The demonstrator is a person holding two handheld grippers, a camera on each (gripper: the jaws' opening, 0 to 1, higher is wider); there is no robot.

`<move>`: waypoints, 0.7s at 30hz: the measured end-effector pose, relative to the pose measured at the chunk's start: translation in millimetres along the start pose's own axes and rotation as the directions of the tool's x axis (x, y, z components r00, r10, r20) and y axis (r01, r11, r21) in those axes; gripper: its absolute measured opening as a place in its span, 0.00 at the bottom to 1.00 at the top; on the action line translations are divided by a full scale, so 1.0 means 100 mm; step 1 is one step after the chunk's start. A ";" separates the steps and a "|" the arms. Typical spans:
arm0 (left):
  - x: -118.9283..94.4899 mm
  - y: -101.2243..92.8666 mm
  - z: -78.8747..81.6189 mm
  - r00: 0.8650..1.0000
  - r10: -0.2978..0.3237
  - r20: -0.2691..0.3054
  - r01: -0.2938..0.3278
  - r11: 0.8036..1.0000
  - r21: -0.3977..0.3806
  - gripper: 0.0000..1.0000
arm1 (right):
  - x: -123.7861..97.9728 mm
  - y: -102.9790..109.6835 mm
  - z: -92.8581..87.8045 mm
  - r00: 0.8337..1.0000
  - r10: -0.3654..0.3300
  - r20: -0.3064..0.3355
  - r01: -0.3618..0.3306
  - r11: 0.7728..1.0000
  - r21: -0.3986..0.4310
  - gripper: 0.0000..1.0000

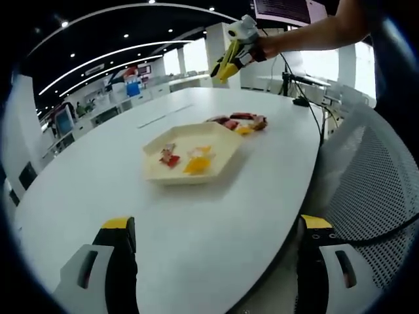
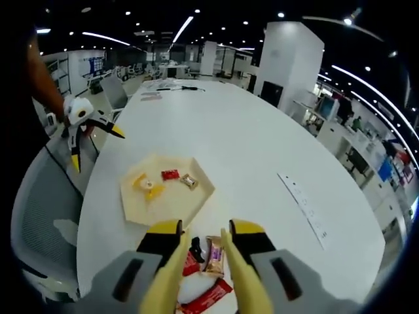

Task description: Place the target food into the container with the food tongs after gripping and lifting it, then release it inside without dropping or visibly crushing the food.

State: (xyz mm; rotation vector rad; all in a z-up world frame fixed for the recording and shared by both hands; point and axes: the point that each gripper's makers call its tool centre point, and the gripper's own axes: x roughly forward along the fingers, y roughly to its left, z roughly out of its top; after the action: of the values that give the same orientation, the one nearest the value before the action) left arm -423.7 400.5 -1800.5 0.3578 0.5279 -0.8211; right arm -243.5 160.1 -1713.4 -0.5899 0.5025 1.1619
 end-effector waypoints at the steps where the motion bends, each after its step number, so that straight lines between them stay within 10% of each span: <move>1: 0.00 0.00 0.00 1.000 0.000 -0.001 0.000 1.000 -0.002 1.00 | 0.02 0.00 -0.02 1.000 0.003 -0.003 -0.003 1.000 -0.002 0.27; 21: -0.01 0.00 -0.01 1.000 0.004 -0.008 -0.004 1.000 -0.025 1.00 | 0.46 0.12 -0.51 0.994 0.066 -0.084 -0.063 0.998 0.029 0.27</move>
State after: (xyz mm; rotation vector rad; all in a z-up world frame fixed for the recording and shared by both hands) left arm -424.0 401.7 -1800.9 0.3393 0.5447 -0.8086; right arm -243.6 161.9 -1783.1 -0.6061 0.6125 1.1933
